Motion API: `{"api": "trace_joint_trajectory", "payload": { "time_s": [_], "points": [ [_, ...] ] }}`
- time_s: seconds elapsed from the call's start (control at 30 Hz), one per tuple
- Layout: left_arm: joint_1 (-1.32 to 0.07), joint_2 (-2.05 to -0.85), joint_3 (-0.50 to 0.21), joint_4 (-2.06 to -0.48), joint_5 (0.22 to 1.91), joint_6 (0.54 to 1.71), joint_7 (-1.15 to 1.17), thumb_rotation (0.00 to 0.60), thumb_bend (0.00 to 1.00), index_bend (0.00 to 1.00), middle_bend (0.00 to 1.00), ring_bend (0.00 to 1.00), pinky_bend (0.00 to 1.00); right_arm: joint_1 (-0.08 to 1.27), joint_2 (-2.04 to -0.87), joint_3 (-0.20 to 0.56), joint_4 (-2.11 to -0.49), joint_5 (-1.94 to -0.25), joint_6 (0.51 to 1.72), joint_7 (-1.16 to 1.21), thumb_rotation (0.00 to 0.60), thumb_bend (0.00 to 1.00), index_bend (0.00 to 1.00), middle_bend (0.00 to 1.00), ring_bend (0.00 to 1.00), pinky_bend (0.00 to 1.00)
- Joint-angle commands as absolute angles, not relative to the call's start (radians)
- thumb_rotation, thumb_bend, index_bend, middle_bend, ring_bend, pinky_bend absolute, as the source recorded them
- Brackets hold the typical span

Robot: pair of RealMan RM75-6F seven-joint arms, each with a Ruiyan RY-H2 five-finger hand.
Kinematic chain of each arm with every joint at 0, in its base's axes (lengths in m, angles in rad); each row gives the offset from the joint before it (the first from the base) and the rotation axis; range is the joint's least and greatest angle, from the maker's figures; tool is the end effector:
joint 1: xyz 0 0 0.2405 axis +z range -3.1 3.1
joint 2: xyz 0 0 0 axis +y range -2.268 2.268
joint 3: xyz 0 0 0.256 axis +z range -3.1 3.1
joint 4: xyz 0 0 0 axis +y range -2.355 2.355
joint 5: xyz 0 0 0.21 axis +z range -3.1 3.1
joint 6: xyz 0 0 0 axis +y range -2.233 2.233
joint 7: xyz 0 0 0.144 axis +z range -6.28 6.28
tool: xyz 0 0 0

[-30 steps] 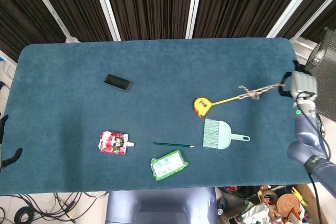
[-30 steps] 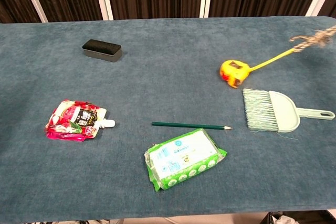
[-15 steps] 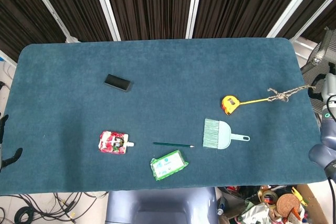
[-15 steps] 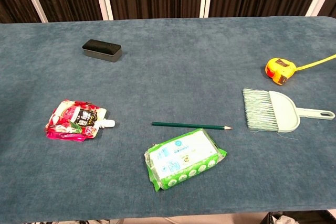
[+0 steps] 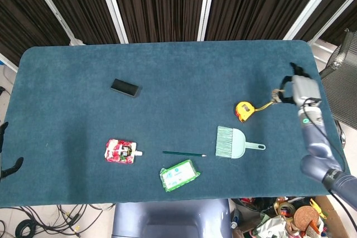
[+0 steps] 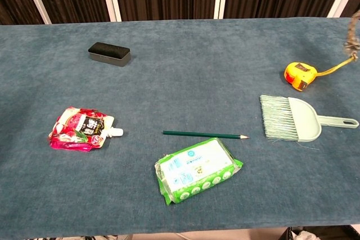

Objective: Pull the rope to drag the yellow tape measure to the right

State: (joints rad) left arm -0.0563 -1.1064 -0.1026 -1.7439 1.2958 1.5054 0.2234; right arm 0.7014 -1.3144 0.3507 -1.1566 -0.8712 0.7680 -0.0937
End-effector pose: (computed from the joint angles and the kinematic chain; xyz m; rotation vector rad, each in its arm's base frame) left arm -0.3129 0.1783 0.1699 -1.2151 -0.8972 -0.7364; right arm -0.2642 -0.4347 0.1406 1.3300 -1.0881 0.8213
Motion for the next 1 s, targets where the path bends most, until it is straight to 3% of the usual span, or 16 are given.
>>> {"api": "trace_joint_trajectory", "payload": {
  "time_s": [0.03,0.1,0.3,0.53,0.77,1.0],
  "points": [
    [-0.055,-1.105,-0.103,-1.745,1.296,1.506,0.221,0.600,0.25,0.04,0.00,0.00,0.00,0.725,-1.299,0.350,-1.297,-0.898,0.793,-0.131,0.600,0.25,0.35,0.00,0.00,0.13],
    [-0.055,-1.104,-0.103,-1.745,1.296,1.506,0.219,0.600,0.25,0.04,0.00,0.00,0.00,0.726,-1.288,0.343,-1.355,-0.890,0.798,-0.152,0.600,0.17,0.18,0.00,0.00,0.13],
    [-0.055,-1.103,-0.101,-1.746,1.298,1.505,0.215,0.600,0.25,0.04,0.00,0.00,0.00,0.718,-1.267,0.315,-1.447,-0.880,0.875,-0.237,0.600,0.14,0.08,0.00,0.00,0.12],
    [-0.055,-1.103,-0.102,-1.747,1.297,1.504,0.216,0.600,0.25,0.04,0.00,0.00,0.00,0.651,-1.205,0.286,-1.559,-0.903,0.959,-0.230,0.600,0.13,0.05,0.00,0.00,0.12],
    [-0.056,-1.104,-0.102,-1.749,1.296,1.504,0.220,0.600,0.25,0.04,0.00,0.00,0.00,0.458,-1.138,0.158,-1.712,-1.116,1.217,-0.204,0.600,0.13,0.04,0.00,0.00,0.12],
    [-0.052,-1.104,-0.100,-1.757,1.300,1.510,0.218,0.600,0.25,0.04,0.00,0.00,0.00,0.262,-1.220,0.027,-1.647,-1.341,1.500,-0.119,0.600,0.13,0.04,0.00,0.00,0.12]
  ]
}}
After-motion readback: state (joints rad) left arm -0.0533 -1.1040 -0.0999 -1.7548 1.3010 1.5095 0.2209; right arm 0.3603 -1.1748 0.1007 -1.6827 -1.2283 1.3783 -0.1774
